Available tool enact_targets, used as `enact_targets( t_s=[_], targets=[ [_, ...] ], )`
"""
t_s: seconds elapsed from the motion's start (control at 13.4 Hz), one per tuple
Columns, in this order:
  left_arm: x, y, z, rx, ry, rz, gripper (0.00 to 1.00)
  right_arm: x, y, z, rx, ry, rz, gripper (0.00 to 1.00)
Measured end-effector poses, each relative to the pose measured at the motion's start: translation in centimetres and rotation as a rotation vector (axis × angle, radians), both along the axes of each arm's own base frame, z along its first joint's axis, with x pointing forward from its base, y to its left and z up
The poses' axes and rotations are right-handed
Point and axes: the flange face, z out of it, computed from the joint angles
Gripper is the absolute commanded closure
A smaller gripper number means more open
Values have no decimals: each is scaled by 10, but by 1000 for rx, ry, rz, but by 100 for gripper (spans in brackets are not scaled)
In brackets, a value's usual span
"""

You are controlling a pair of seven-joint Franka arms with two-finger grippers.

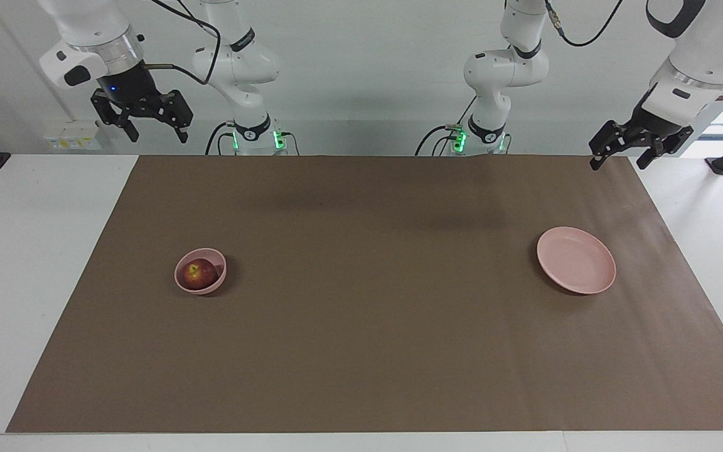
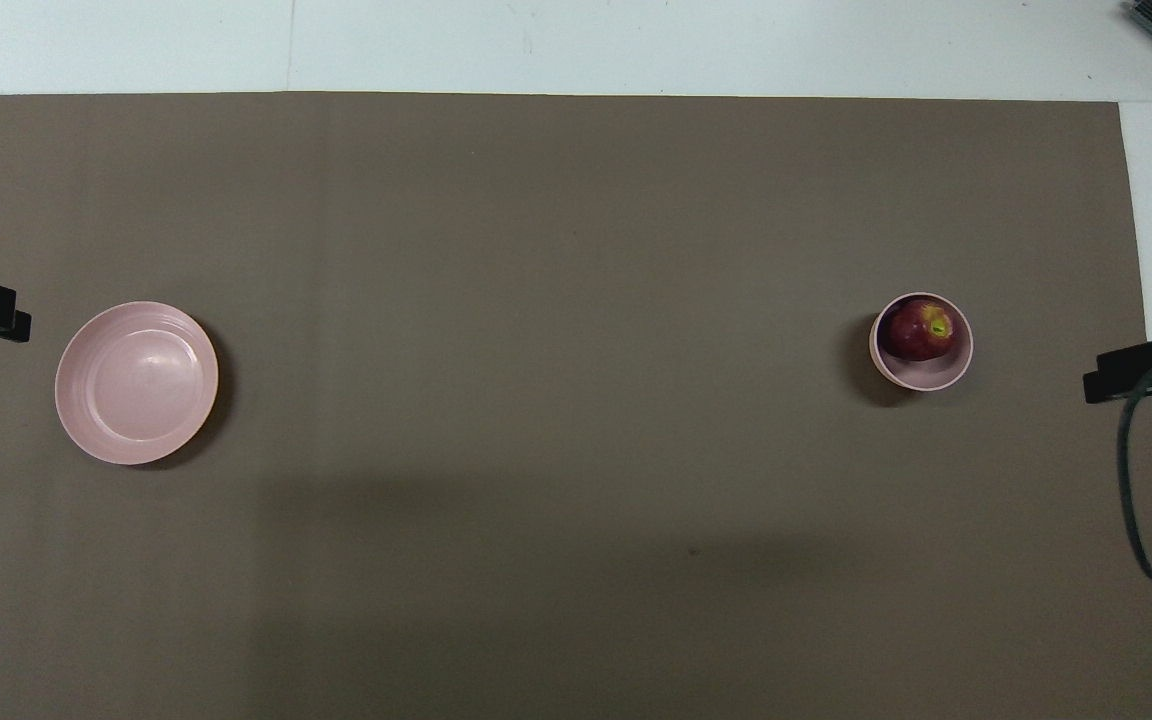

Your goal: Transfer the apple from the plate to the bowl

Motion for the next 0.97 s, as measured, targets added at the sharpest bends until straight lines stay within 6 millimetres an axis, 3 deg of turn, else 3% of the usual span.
enact_targets(
  t_s=[0.97],
  targets=[
    [0,0,0,0,0,0,0,1,4,0,7,-4,13,0]
  ],
)
